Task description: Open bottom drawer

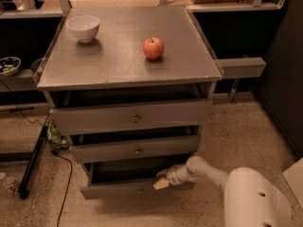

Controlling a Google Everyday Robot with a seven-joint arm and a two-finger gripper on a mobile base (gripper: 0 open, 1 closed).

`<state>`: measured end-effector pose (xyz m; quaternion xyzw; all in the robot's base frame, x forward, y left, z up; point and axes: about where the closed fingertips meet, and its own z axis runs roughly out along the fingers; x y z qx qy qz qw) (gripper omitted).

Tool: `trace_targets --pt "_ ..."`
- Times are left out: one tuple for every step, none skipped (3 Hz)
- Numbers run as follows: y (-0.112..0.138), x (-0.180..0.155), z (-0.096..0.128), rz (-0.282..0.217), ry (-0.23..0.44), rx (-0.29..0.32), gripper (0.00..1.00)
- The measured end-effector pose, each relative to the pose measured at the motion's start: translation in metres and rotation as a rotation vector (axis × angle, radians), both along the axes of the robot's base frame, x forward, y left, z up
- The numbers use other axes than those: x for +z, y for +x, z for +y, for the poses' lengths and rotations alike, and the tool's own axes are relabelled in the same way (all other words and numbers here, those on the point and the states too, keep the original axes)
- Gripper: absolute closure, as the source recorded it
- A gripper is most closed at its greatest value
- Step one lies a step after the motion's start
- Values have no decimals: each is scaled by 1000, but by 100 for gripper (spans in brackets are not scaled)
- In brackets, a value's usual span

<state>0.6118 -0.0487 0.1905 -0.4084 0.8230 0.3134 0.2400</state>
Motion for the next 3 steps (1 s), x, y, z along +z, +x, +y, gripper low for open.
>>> trace_targets --pt "0 -2 -1 13 7 0 100" --pt "3 -1 -4 13 7 0 100" --pt "4 1 -4 13 8 0 100"
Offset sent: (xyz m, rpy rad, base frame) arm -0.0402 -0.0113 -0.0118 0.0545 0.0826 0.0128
